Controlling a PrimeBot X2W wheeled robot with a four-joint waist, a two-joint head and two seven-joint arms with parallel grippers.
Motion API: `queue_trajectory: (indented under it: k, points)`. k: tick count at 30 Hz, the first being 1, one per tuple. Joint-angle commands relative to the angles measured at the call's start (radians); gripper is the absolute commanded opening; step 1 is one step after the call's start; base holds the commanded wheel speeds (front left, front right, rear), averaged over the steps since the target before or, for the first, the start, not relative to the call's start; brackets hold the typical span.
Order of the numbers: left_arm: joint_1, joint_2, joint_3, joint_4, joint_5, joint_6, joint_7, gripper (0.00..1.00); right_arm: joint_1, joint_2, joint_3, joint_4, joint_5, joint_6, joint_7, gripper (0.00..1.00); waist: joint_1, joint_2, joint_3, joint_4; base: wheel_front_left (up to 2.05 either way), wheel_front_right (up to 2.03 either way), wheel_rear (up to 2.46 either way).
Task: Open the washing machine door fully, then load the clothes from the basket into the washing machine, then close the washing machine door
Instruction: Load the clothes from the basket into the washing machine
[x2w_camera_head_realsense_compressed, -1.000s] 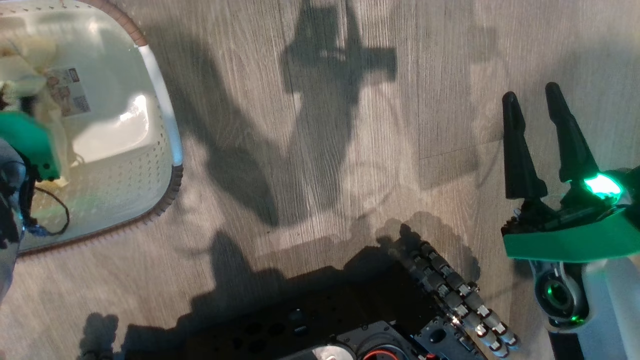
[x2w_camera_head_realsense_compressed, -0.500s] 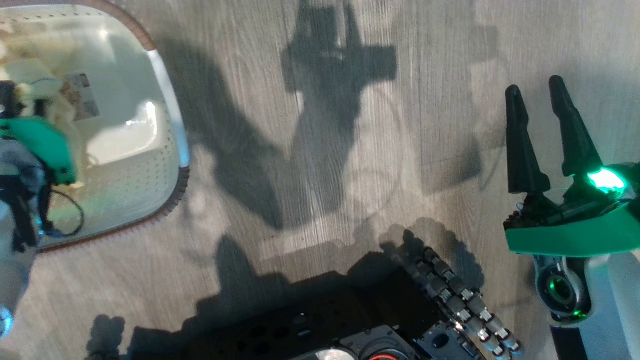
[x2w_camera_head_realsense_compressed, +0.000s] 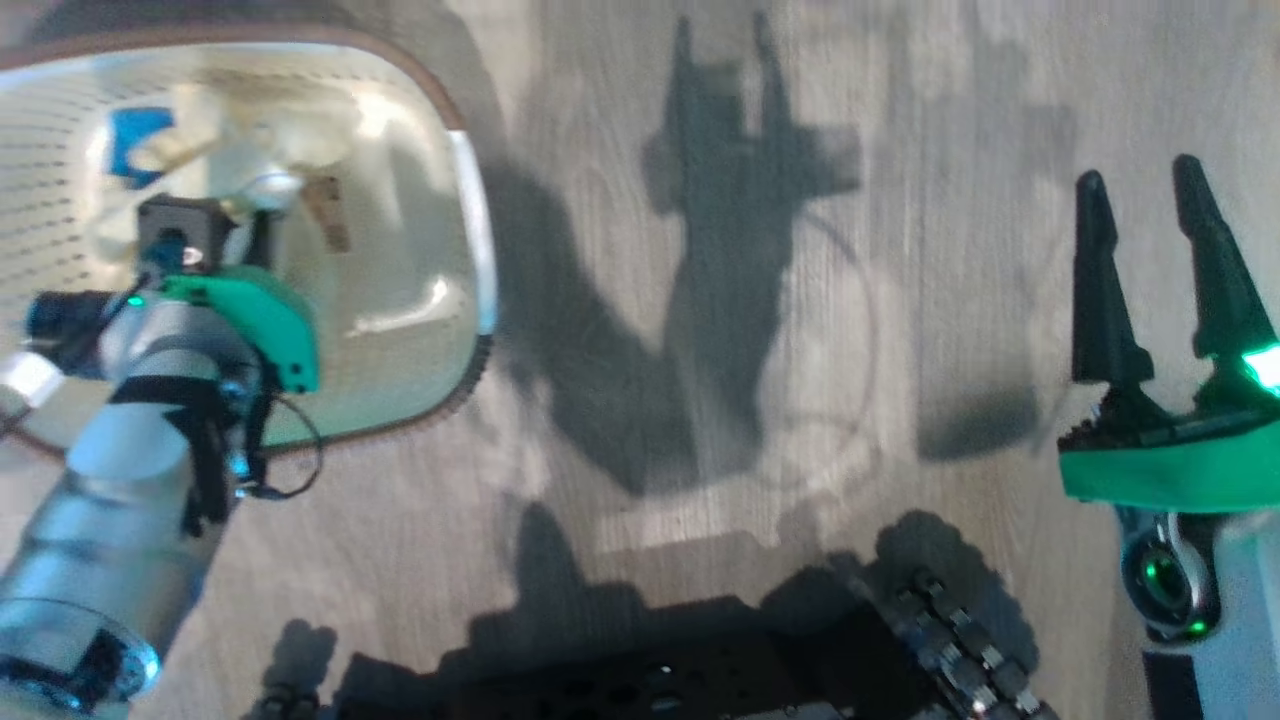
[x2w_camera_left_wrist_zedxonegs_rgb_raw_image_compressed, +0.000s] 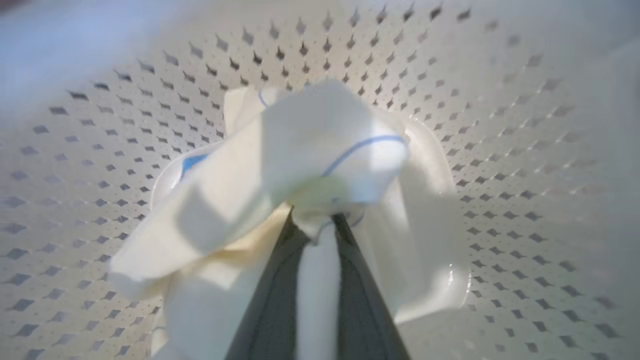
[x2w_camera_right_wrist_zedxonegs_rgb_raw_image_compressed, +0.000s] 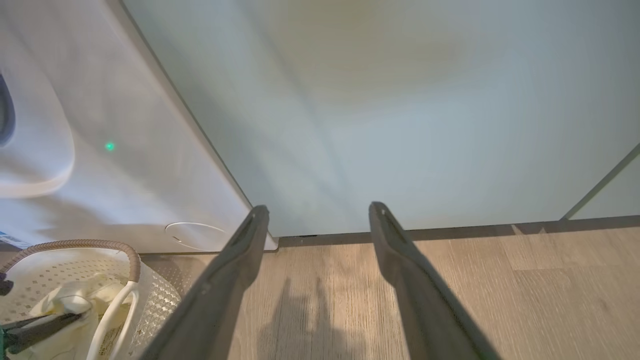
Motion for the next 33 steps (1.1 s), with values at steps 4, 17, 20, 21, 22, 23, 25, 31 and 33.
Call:
queue_trajectory:
  k: [4, 17, 20, 21, 22, 23, 25, 31, 33]
  points:
    - [0.074, 0.000, 0.052, -0.130, 0.030, 0.023, -0.011, 0.00, 0.082, -0.012, -0.019, -0.019, -0.038, -0.003, -0.009, 1.00, 0.0000, 0.0000, -0.091, 0.084, 0.00, 0.00, 0.00]
    - [0.284, -0.072, 0.177, -0.529, 0.165, 0.041, -0.011, 0.00, 0.159, -0.012, -0.069, 0.008, -0.107, -0.003, -0.009, 1.00, 0.0000, 0.0000, -0.295, 0.197, 0.00, 0.00, 0.00]
    - [0.329, -0.078, 0.206, -0.605, 0.192, 0.042, -0.011, 0.00, 0.174, -0.012, -0.075, 0.015, -0.113, -0.003, -0.009, 1.00, 0.0000, 0.0000, -0.342, 0.208, 0.00, 0.00, 0.00]
    - [0.344, -0.080, 0.216, -0.628, 0.200, 0.044, -0.011, 0.00, 0.179, -0.012, -0.078, 0.018, -0.113, -0.003, -0.009, 1.00, 0.0000, 0.0000, -0.358, 0.211, 0.00, 0.00, 0.00]
    - [0.359, -0.082, 0.226, -0.649, 0.205, 0.045, -0.011, 0.00, 0.184, -0.012, -0.079, 0.021, -0.115, -0.003, -0.009, 1.00, 0.0000, 0.0000, -0.375, 0.213, 0.00, 0.00, 0.00]
    - [0.373, -0.083, 0.236, -0.670, 0.210, 0.046, -0.011, 0.00, 0.190, -0.012, -0.080, 0.023, -0.115, -0.003, -0.009, 1.00, 0.0000, 0.0000, -0.391, 0.215, 0.00, 0.00, 0.00]
    - [0.402, -0.081, 0.253, -0.706, 0.221, 0.048, -0.011, 0.00, 0.201, -0.012, -0.082, 0.031, -0.115, -0.003, -0.009, 1.00, 0.0000, 0.0000, -0.425, 0.217, 0.00, 0.00, 0.00]
    - [0.510, -0.060, 0.294, -0.808, 0.239, 0.063, -0.011, 0.00, 0.245, -0.012, -0.085, 0.053, -0.114, -0.003, -0.009, 1.00, 0.0000, 0.0000, -0.543, 0.215, 0.00, 0.00, 0.00]
    - [0.540, -0.050, 0.300, -0.834, 0.238, 0.070, -0.009, 0.00, 0.260, -0.012, -0.085, 0.059, -0.111, -0.003, -0.009, 1.00, 0.0000, 0.0000, -0.573, 0.214, 0.00, 0.00, 0.00]
